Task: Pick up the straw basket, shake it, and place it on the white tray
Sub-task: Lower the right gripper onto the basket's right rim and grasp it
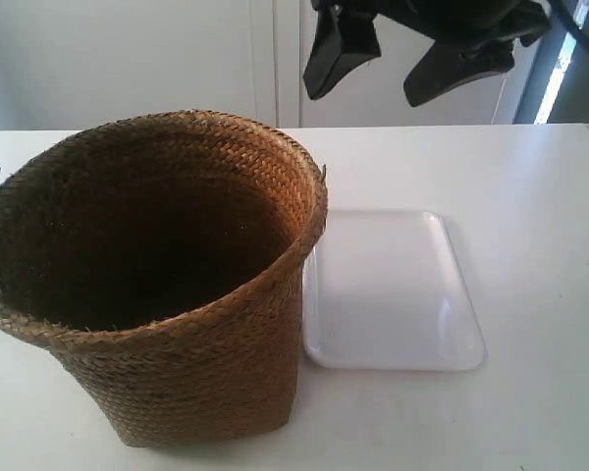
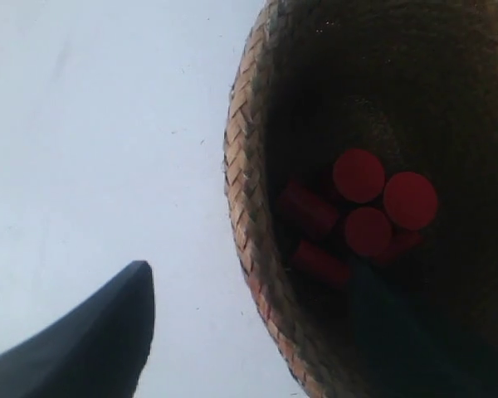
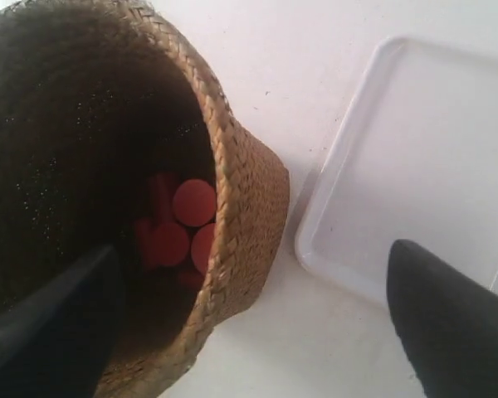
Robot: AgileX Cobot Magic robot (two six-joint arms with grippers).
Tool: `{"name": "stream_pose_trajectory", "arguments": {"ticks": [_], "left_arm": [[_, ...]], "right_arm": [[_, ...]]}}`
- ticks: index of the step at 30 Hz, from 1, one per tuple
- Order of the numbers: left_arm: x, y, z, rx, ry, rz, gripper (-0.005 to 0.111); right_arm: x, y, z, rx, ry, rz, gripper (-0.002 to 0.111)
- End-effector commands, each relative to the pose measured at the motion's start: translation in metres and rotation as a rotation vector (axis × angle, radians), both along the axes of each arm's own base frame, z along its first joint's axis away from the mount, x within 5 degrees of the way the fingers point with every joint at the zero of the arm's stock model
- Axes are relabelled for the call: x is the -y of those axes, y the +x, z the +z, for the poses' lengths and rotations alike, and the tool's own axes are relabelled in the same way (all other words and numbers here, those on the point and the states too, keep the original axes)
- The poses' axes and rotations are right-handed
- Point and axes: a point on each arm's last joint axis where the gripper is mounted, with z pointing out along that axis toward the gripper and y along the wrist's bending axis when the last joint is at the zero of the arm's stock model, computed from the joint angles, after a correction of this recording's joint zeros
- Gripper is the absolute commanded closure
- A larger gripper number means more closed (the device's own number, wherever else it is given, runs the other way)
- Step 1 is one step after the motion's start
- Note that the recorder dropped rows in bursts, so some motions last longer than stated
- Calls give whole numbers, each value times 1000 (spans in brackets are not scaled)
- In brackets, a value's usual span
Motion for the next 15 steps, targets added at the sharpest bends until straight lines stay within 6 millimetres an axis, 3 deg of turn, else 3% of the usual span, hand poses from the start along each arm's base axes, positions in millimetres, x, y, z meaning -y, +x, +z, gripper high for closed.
{"name": "stream_pose_trajectory", "arguments": {"ticks": [1,10,15], "left_arm": [[2,-4,-4,-34,-19,0,31],[3,3,-33,-109,-46,12,31],[4,7,-36,-121,-69,9,31]], "right_arm": [[-11,-8,0,6,-24,10,28],[-22,-9,-29,-79,-97,-12,28],[-30,-5,-37,-102,-115,0,28]]}}
